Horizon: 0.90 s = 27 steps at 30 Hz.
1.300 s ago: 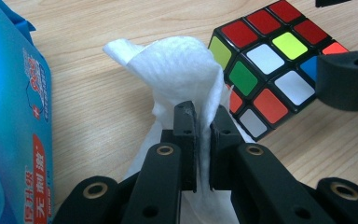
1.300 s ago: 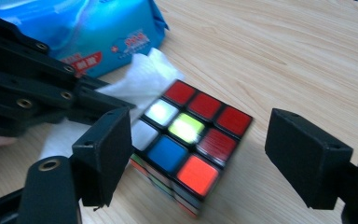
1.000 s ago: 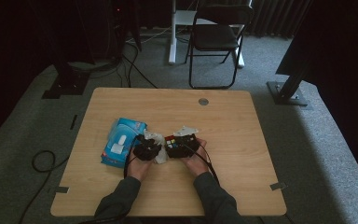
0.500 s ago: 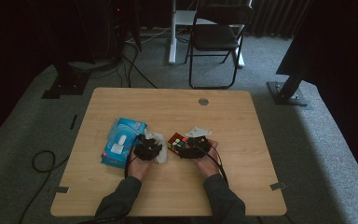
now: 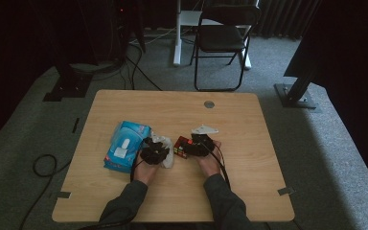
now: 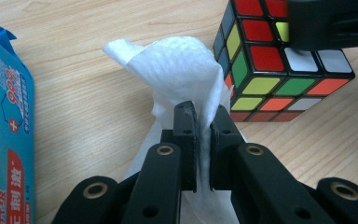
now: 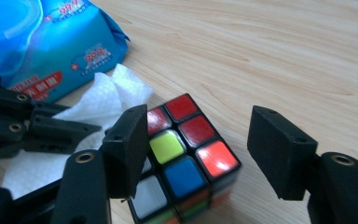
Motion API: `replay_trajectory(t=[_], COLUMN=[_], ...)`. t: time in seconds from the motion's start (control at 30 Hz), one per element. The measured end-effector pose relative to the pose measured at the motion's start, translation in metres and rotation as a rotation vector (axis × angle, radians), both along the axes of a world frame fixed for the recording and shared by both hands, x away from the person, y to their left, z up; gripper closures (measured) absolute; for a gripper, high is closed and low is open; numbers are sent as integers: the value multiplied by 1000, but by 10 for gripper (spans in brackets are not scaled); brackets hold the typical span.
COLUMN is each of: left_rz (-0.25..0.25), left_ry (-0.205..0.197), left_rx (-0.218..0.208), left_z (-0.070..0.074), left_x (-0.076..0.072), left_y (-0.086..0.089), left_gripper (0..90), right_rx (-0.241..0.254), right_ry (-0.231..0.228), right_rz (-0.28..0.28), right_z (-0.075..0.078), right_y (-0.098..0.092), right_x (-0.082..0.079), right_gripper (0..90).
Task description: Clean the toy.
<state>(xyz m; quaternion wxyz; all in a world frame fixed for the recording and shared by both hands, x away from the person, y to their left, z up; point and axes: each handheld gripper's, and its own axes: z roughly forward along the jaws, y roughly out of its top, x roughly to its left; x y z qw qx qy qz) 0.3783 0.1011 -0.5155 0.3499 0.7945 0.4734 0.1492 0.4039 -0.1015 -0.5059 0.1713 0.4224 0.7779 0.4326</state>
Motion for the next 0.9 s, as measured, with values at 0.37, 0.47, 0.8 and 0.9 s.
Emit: replay_trajectory(t=[0.37,0.47,0.8,0.9], left_rz=[15,4,-55,-56], left_ry=[-4,-5,-18,-20], left_rx=[-2,-11,-22,-21], left_z=[2,2,6,6], left_x=[3,2,-9,-9], left_y=[3,2,-10,-11], left_gripper=[844,844,844,844], right_rx=[15,6,-43,-30], right_ry=[20,12,7,16], right_rz=[110,179,113,114], right_z=[0,0,3,2], right_y=[3,6,0,-3], right_x=[0,-4,-7,-6], right_gripper=[464,465,388,410])
